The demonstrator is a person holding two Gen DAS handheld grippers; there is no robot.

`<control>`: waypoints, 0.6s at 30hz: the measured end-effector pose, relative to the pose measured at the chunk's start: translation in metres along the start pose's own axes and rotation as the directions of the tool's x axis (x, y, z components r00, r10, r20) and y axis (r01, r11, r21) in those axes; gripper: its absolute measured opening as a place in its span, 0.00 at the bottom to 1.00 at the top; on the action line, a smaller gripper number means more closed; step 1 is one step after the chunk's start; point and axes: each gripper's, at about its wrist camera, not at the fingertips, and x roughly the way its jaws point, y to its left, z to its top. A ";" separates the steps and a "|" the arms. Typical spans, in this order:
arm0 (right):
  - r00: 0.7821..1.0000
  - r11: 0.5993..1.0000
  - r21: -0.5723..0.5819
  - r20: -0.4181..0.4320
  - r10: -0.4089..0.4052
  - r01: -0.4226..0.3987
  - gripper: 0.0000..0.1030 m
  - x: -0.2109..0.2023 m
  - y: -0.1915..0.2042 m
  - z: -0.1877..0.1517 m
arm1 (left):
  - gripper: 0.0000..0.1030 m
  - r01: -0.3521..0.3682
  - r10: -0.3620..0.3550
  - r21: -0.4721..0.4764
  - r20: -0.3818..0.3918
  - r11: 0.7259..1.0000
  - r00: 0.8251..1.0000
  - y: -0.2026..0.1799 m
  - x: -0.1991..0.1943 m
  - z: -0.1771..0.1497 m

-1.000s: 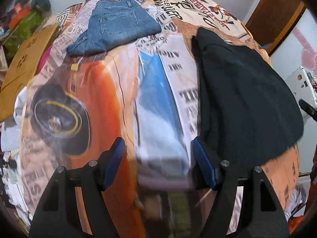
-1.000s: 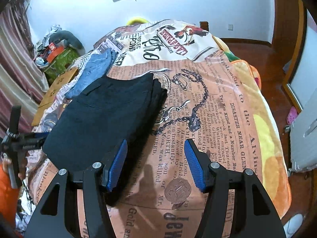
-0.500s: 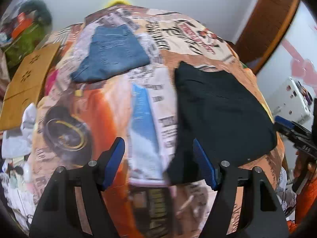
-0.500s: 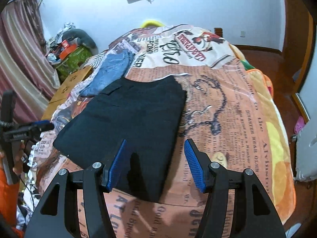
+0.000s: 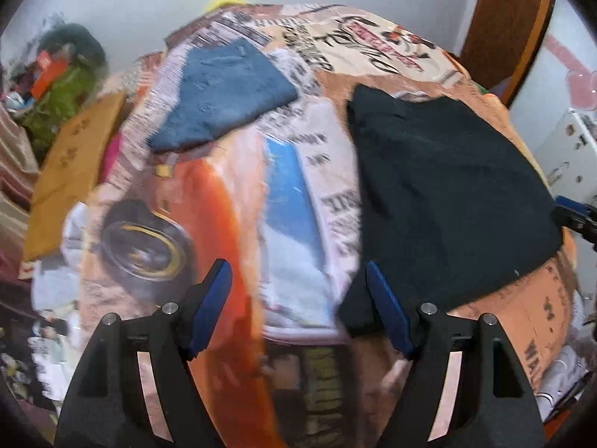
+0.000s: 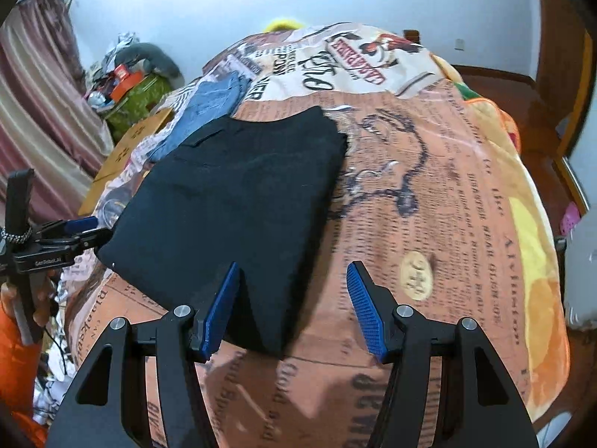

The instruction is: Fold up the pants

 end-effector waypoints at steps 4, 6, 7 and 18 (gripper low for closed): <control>0.999 1.000 -0.008 0.025 -0.020 0.020 0.54 -0.005 -0.004 0.010 | 0.72 0.038 -0.037 -0.014 0.050 0.999 0.998 0.003 -0.012 0.026; 0.999 1.000 -0.018 0.030 -0.020 0.021 0.54 -0.004 -0.005 0.017 | 0.72 0.070 -0.069 -0.008 0.069 0.998 0.995 -0.001 -0.014 0.039; 0.999 0.999 -0.023 0.031 -0.022 0.023 0.54 -0.001 -0.004 0.021 | 0.72 0.086 -0.086 -0.001 0.075 0.996 0.993 -0.006 -0.013 0.048; 0.996 0.997 0.037 -0.061 0.067 -0.064 0.55 0.046 -0.014 0.037 | 0.77 0.187 -0.183 0.030 -0.094 0.982 0.979 -0.040 0.059 0.079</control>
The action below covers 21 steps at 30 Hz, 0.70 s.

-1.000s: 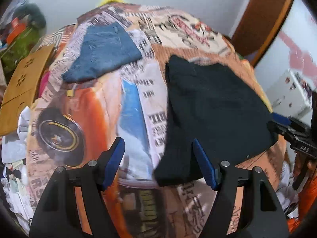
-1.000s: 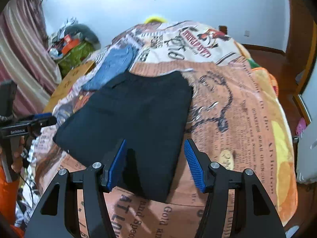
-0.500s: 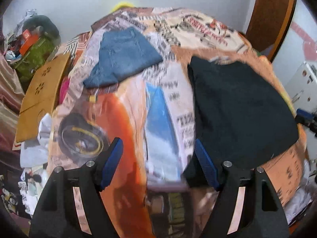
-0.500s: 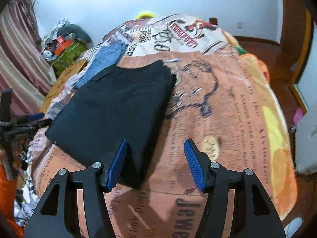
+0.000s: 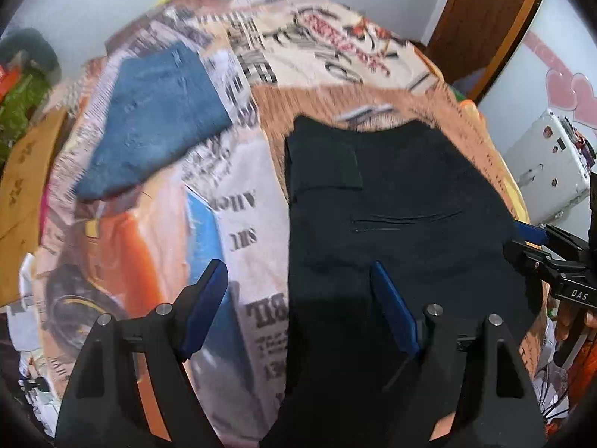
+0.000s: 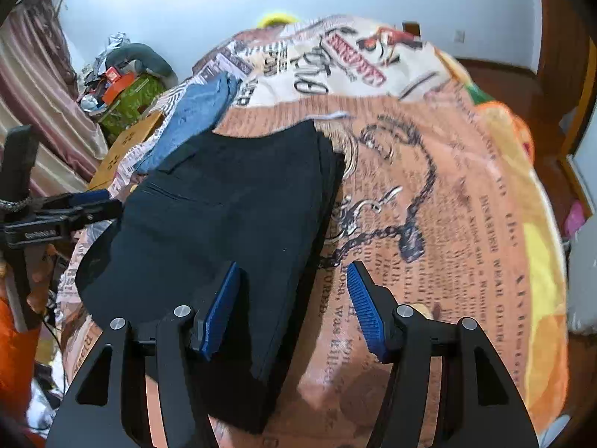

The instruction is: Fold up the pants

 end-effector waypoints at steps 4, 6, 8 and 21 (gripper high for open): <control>0.999 0.998 0.046 -0.018 0.044 -0.043 0.66 0.009 -0.012 0.001 | 0.80 0.046 -0.046 -0.009 -0.042 0.999 0.998 0.001 0.017 0.003; 0.997 0.996 0.062 -0.033 0.072 -0.070 0.66 0.013 -0.016 0.003 | 0.82 0.058 -0.058 -0.001 -0.056 0.998 0.997 -0.001 0.023 0.006; 0.994 0.993 0.073 -0.044 0.097 -0.093 0.67 0.018 -0.018 0.004 | 0.83 0.073 -0.072 0.013 -0.072 0.997 0.995 -0.004 0.028 0.009; 0.978 0.977 0.082 -0.059 0.200 -0.195 0.69 0.036 -0.019 0.016 | 0.90 0.224 -0.216 0.042 -0.144 0.974 0.966 -0.012 0.055 0.026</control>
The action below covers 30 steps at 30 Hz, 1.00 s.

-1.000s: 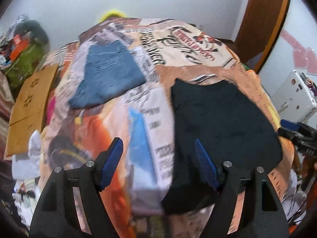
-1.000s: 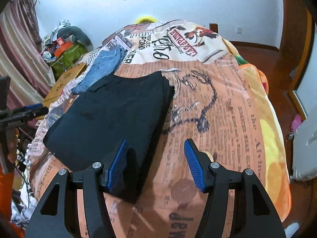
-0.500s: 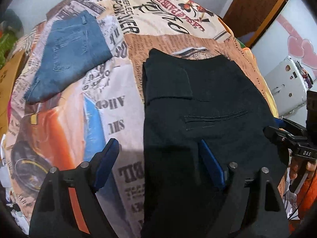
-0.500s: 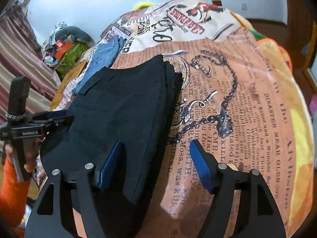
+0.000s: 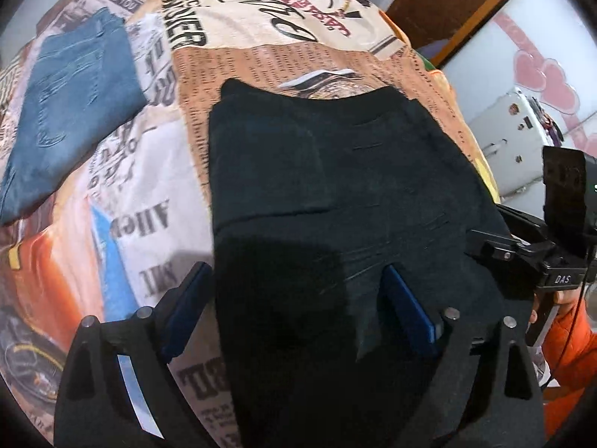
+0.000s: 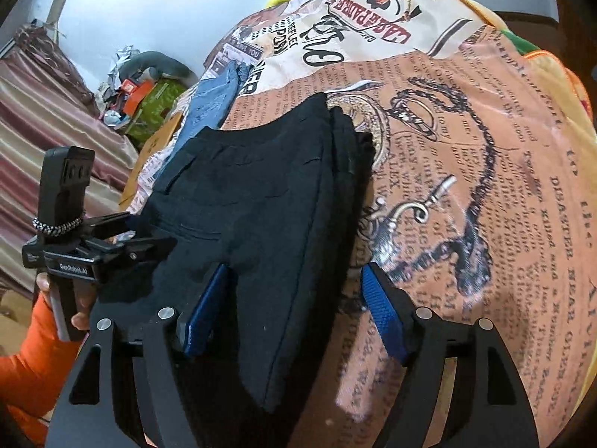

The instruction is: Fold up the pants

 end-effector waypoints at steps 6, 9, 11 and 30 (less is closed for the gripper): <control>0.999 0.999 -0.007 -0.021 0.034 -0.034 0.66 0.007 0.003 0.009 | 0.86 0.060 -0.061 -0.009 -0.020 0.998 0.998 -0.003 0.003 0.011; 0.999 0.999 -0.008 -0.026 0.042 -0.042 0.56 0.010 0.005 0.012 | 0.78 0.049 -0.049 -0.005 -0.039 0.999 0.998 -0.003 0.004 0.014; 0.998 0.999 -0.011 -0.031 0.048 -0.049 0.50 0.011 0.005 0.013 | 0.67 0.042 -0.043 -0.015 -0.043 0.999 0.998 -0.001 0.001 0.016; 0.996 0.977 -0.212 0.079 0.051 -0.033 0.25 -0.026 0.060 0.020 | 0.25 -0.085 0.074 0.075 0.131 0.994 0.989 -0.037 -0.073 -0.009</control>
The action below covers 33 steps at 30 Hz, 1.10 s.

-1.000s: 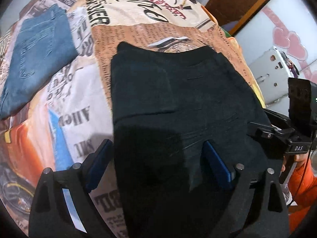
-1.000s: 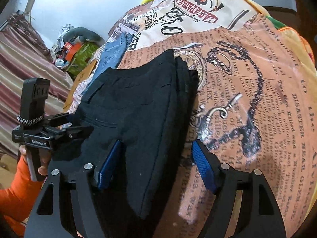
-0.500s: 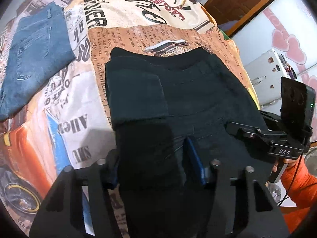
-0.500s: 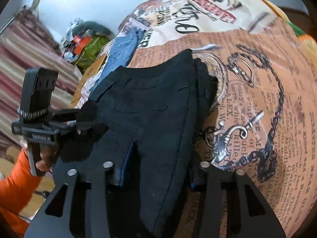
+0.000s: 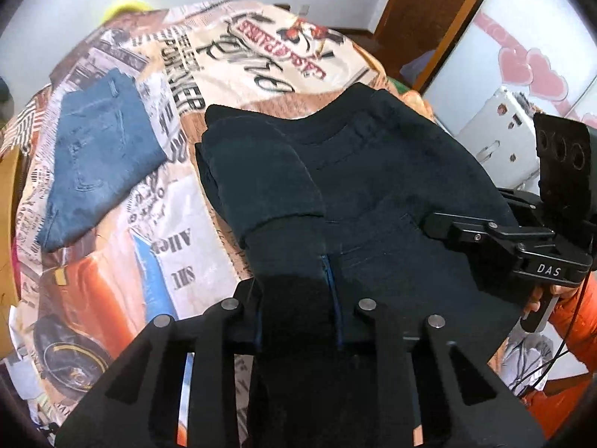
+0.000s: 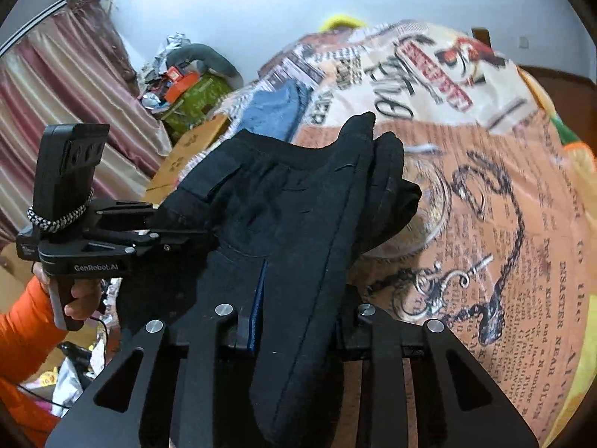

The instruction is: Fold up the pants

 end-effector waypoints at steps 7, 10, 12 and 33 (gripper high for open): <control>0.997 0.997 -0.071 0.078 0.017 -0.011 0.24 -0.016 0.028 0.022 | 0.24 -0.036 0.037 -0.010 0.137 0.999 0.990 0.003 -0.047 0.006; 0.994 0.995 -0.097 0.106 0.037 -0.027 0.24 -0.020 0.038 0.033 | 0.24 -0.055 0.059 -0.026 0.193 0.998 0.979 0.010 -0.069 0.010; 0.992 0.992 -0.119 0.119 0.047 -0.033 0.24 -0.019 0.046 0.044 | 0.24 -0.067 0.075 -0.039 0.227 0.997 0.971 0.019 -0.083 0.013; 0.976 0.941 -0.329 0.171 0.136 -0.073 0.23 0.084 0.113 0.175 | 0.24 -0.153 0.254 -0.263 0.409 0.952 0.876 0.184 -0.121 0.069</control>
